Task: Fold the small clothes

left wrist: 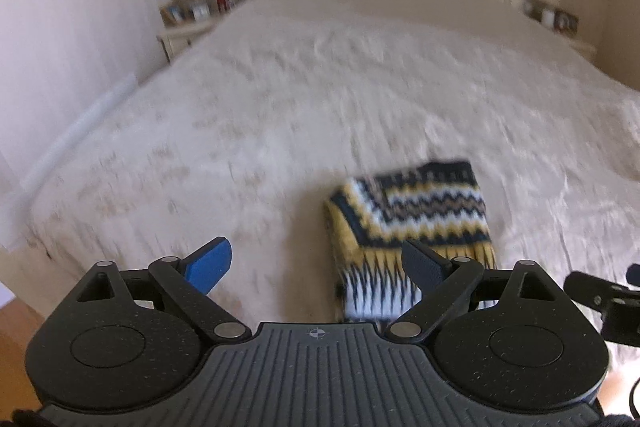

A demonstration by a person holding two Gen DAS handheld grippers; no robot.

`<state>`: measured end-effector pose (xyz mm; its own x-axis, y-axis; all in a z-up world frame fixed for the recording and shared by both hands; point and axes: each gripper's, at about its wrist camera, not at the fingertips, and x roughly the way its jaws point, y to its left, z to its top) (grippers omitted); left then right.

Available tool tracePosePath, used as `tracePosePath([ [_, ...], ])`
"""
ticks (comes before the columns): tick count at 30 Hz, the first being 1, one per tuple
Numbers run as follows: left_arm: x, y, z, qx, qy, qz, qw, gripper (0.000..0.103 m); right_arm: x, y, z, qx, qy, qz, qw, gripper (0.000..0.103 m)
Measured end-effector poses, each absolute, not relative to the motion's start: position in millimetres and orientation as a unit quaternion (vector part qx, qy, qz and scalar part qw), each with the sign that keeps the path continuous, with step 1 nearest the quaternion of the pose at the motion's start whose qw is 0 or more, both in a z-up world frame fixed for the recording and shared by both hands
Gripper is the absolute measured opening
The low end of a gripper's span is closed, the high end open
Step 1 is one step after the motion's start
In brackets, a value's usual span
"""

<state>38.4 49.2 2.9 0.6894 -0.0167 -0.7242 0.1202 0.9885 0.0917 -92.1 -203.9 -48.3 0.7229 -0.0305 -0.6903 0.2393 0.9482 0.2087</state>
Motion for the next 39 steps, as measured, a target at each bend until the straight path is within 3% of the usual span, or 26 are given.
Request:
tracePosePath([
  [18, 20, 56, -36, 0.059, 0.491, -0.039, 0.868, 0.093, -105, -197, -67, 0.146, 0.413, -0.074, 0.896, 0.102],
  [39, 19, 59, -43, 0.052, 0.508, -0.037, 0.859, 0.093, -98, -192, -75, 0.144, 0.435, -0.073, 0.886, 0.102],
])
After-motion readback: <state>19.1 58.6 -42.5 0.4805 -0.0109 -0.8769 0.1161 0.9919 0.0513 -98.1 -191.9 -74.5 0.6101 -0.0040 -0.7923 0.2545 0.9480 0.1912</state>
